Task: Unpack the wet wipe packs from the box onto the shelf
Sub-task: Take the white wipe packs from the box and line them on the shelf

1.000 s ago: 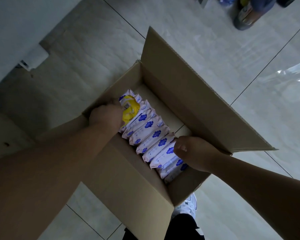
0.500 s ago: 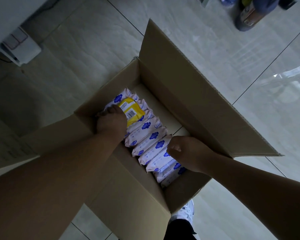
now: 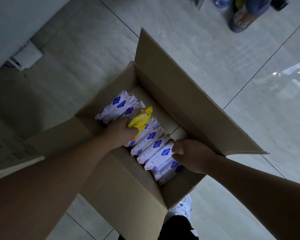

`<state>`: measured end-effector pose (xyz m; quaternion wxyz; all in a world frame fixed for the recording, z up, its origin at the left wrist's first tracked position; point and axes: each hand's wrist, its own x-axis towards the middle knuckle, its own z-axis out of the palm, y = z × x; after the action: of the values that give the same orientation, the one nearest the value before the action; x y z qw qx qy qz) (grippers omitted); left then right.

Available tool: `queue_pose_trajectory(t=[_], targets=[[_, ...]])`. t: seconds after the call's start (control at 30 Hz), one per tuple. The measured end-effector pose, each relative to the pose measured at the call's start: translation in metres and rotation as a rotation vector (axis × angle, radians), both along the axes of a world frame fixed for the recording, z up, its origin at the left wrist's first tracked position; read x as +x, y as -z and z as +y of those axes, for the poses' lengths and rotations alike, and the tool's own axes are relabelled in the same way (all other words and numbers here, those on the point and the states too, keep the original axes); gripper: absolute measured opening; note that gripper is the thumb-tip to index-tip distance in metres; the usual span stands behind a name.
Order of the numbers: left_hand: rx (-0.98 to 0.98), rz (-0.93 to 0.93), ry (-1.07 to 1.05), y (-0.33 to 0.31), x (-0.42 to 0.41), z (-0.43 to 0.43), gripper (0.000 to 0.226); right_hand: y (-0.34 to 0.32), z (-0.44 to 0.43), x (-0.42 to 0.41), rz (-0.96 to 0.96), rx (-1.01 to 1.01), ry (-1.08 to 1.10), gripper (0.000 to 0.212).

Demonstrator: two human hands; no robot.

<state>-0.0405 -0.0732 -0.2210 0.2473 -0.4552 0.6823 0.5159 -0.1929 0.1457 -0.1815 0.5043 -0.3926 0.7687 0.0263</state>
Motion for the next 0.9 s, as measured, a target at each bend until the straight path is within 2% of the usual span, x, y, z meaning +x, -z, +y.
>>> queue_pose_trajectory(t=[0.07,0.13,0.27,0.33,0.47,0.6,0.8,0.9], targets=[[0.113,0.000,-0.101,-0.010,-0.003,0.000,0.048,-0.005,0.000,0.000,0.009,0.001,-0.011,0.024],[0.180,-0.006,-0.181,-0.019,-0.003,0.000,0.052,-0.012,-0.002,-0.001,0.022,-0.003,-0.023,0.022],[0.355,-0.033,-0.370,-0.036,-0.001,-0.002,0.019,-0.023,-0.006,-0.002,0.027,0.007,-0.017,0.017],[0.397,-0.035,-0.411,-0.042,0.002,-0.004,0.016,-0.029,-0.007,-0.003,0.024,0.017,-0.014,0.016],[0.382,-0.025,-0.385,-0.052,0.006,-0.011,0.021,-0.036,-0.008,-0.006,0.017,0.038,-0.059,0.026],[0.397,-0.019,-0.359,-0.049,0.011,-0.015,0.043,-0.016,-0.008,-0.004,0.021,0.077,-0.189,0.034],[0.417,0.025,-0.421,-0.023,0.012,-0.021,0.028,0.029,-0.018,0.010,0.102,-0.048,-0.308,0.040],[0.436,0.063,-0.402,-0.015,0.011,-0.025,0.040,0.052,-0.033,0.014,0.171,-0.131,-0.388,0.043]])
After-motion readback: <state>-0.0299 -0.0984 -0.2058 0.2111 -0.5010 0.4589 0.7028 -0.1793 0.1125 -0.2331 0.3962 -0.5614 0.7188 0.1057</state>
